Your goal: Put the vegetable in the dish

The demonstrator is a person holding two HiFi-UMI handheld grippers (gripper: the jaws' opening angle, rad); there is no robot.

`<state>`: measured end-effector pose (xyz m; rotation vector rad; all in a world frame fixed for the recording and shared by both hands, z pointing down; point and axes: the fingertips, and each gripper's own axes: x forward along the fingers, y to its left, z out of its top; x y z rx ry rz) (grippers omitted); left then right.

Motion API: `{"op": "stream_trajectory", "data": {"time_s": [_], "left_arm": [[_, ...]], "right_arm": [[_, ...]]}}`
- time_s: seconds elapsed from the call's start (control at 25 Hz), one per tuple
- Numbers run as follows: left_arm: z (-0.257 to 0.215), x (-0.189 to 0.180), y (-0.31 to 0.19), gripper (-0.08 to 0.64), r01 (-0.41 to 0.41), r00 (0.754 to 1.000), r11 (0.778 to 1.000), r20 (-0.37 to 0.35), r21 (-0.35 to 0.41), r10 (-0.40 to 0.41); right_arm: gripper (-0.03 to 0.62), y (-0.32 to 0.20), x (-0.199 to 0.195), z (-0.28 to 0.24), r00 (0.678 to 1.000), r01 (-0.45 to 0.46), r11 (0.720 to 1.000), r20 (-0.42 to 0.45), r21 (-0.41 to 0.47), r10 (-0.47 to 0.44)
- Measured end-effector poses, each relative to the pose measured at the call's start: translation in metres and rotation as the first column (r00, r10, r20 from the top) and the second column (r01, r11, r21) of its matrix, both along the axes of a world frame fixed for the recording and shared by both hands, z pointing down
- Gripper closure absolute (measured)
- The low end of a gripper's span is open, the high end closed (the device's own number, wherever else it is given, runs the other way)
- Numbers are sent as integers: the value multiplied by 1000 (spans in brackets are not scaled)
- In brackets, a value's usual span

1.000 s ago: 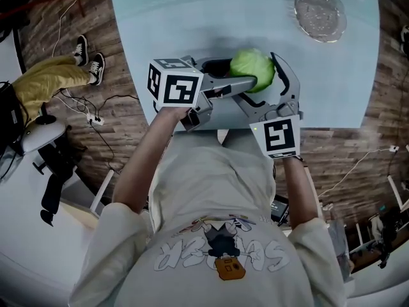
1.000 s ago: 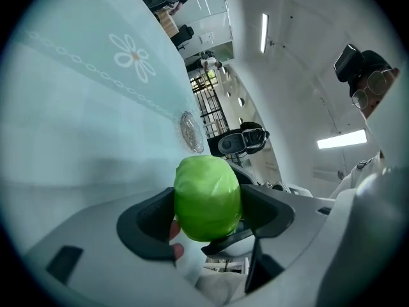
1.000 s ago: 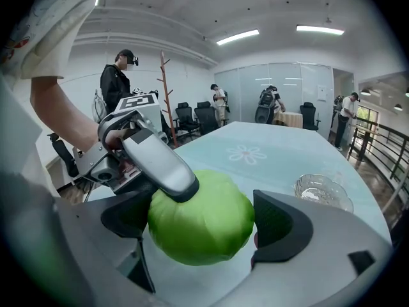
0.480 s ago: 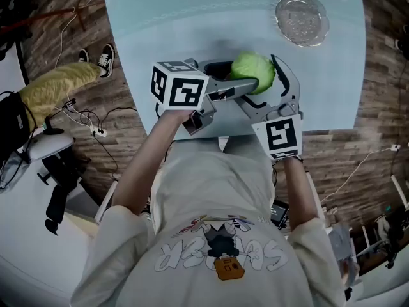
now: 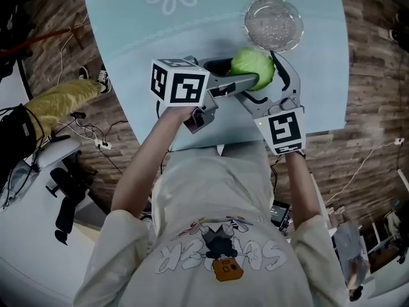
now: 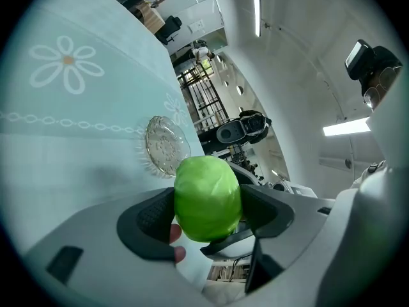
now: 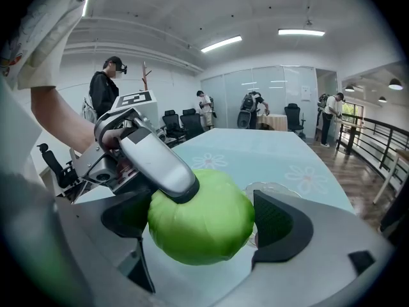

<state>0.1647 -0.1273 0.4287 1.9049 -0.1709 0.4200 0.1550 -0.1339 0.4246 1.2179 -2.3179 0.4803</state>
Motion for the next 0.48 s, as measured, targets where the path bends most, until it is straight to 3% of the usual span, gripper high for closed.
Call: {"op": "stream_trajectory", "data": {"time_s": [0.28, 0.48], "left_arm": [[11, 55, -28, 227, 6, 999, 1000, 32, 6, -7], [17, 72, -48, 227, 24, 998, 1000, 63, 18, -25]], "right_arm": [[91, -27, 55, 13, 1000, 0, 1000, 24, -14, 0], [91, -47, 73, 17, 999, 22, 1000, 39, -14, -21]]}}
